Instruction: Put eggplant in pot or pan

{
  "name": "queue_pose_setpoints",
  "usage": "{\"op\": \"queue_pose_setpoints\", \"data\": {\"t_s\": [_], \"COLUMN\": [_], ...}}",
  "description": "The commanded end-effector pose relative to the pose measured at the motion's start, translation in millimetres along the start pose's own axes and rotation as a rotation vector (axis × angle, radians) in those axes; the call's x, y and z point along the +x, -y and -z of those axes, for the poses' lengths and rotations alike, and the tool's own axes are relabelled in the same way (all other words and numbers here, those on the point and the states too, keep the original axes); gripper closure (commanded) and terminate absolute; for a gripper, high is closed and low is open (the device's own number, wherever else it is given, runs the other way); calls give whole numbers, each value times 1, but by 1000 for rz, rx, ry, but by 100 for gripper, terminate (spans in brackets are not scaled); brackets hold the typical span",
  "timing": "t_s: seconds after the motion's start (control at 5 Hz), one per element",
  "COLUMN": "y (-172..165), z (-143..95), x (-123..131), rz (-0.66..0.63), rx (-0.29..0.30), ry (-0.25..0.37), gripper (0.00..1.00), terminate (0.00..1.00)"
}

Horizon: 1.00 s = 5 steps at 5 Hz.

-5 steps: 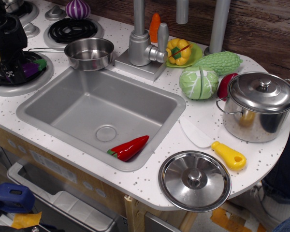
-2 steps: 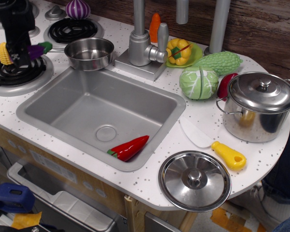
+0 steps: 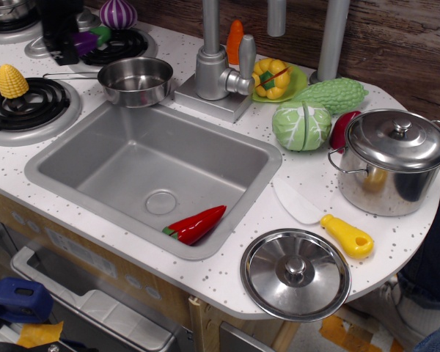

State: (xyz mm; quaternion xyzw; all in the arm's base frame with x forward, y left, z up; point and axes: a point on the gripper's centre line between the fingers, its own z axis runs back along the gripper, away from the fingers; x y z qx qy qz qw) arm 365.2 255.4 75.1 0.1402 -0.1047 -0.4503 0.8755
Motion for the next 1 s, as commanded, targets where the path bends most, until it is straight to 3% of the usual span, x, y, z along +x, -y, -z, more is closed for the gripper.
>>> {"op": "queue_pose_setpoints", "data": {"t_s": [0.0,0.2,0.6,0.8], "y": [-16,0,0,0], "z": [0,3,3,3], "x": [26,34,34,34], "rz": [47,-33,-33,-33], "rx": [88,121,121,121], "ry": [68,103,103,103], "gripper": [100,0,0,0], "terminate": [0,0,0,100]}}
